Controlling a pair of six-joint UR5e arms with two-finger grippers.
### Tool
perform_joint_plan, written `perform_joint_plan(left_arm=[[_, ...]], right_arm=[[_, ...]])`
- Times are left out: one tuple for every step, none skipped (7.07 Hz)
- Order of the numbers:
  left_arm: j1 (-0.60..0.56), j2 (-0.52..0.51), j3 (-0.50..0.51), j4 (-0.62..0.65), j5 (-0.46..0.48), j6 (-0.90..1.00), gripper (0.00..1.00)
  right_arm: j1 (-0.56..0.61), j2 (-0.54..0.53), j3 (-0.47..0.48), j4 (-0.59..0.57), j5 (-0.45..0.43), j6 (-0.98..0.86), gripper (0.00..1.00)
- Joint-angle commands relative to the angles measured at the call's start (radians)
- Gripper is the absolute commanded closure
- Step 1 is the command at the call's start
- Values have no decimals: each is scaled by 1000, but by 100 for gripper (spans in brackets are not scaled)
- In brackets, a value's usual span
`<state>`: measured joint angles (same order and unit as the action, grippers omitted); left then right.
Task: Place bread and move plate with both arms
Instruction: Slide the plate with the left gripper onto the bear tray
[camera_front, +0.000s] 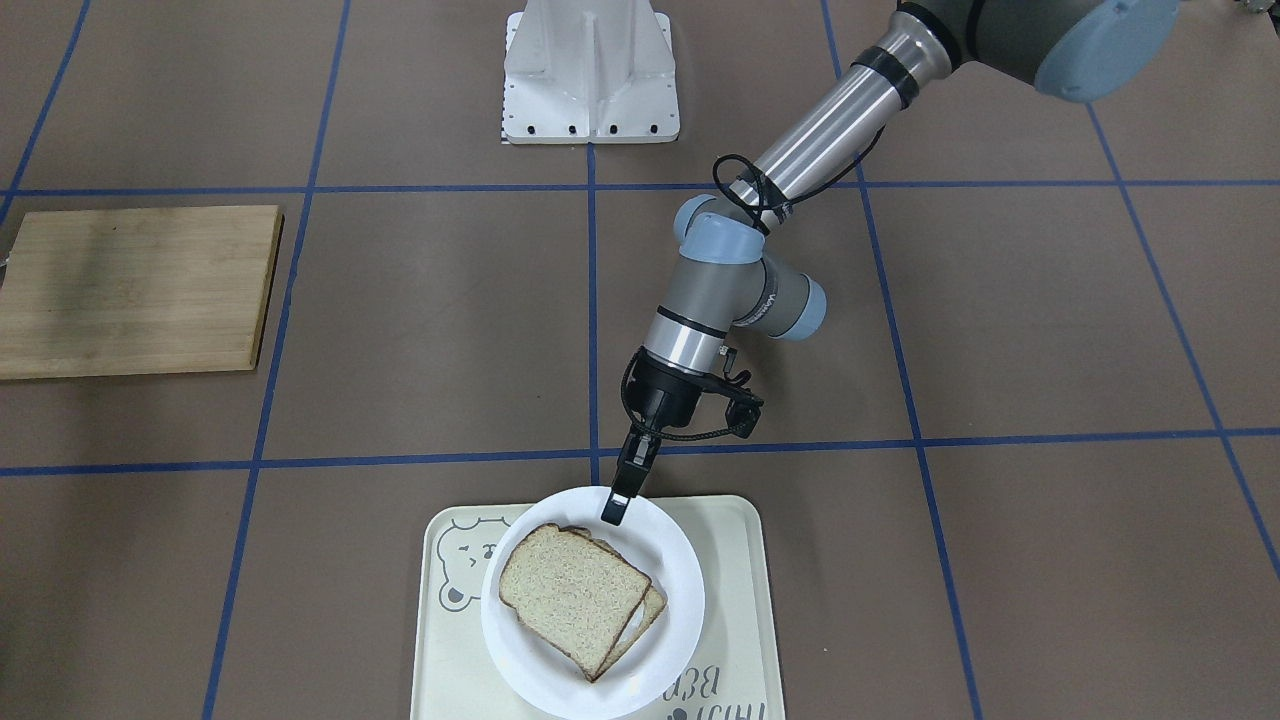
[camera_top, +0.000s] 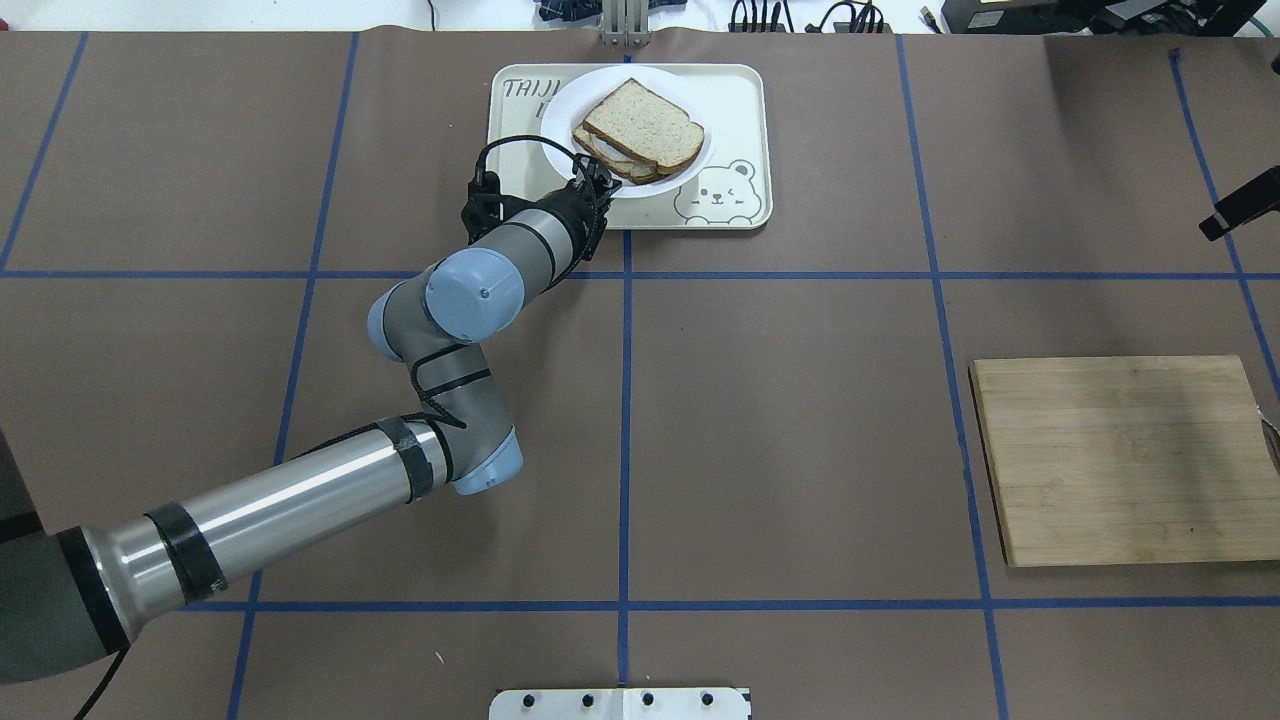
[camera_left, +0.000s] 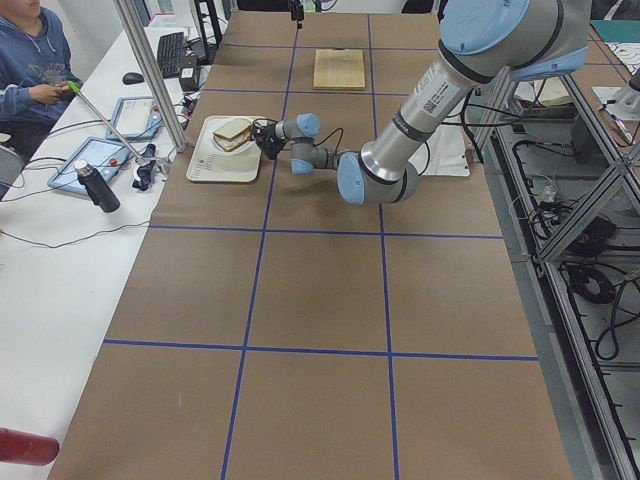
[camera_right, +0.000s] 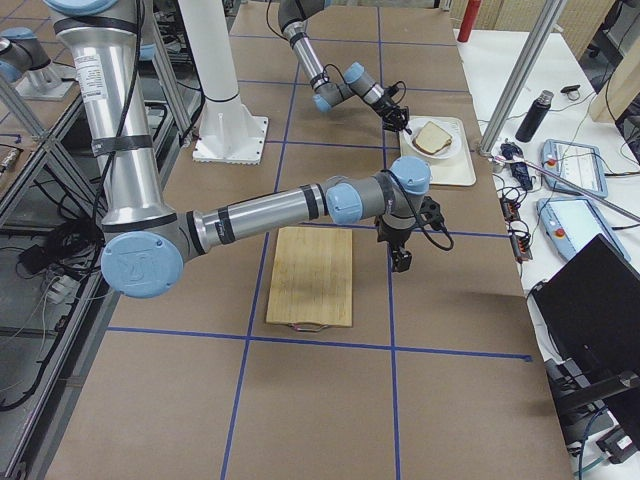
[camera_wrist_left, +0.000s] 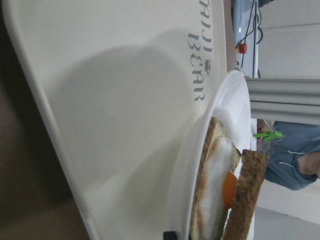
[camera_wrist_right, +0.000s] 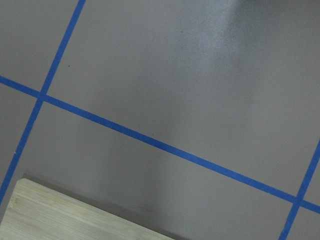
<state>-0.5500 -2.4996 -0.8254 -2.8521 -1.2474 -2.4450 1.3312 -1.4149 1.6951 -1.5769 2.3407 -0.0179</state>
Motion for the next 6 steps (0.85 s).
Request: perform_joint_plan(left_arm=[[-1,-21,15,0,3,-12,100],[1,-47,49,0,3,-12,100],[2,-86,101,5,2,-12,100],[4,-103,109,5,3,-12,100],[5,-148,162,8,9,-12,100],[10,-174,204,8,14,-14,100]], right_arm=[[-1,1,-2,0,3,-1,0],[-1,1,-6,0,3,-1,0],[-1,-1,-5,0,8,1,0],[-1,-7,-2,0,9,1,0],[-1,-9,-2,0,9,1,0],[-3,-9,-2,-2,11,1,0]])
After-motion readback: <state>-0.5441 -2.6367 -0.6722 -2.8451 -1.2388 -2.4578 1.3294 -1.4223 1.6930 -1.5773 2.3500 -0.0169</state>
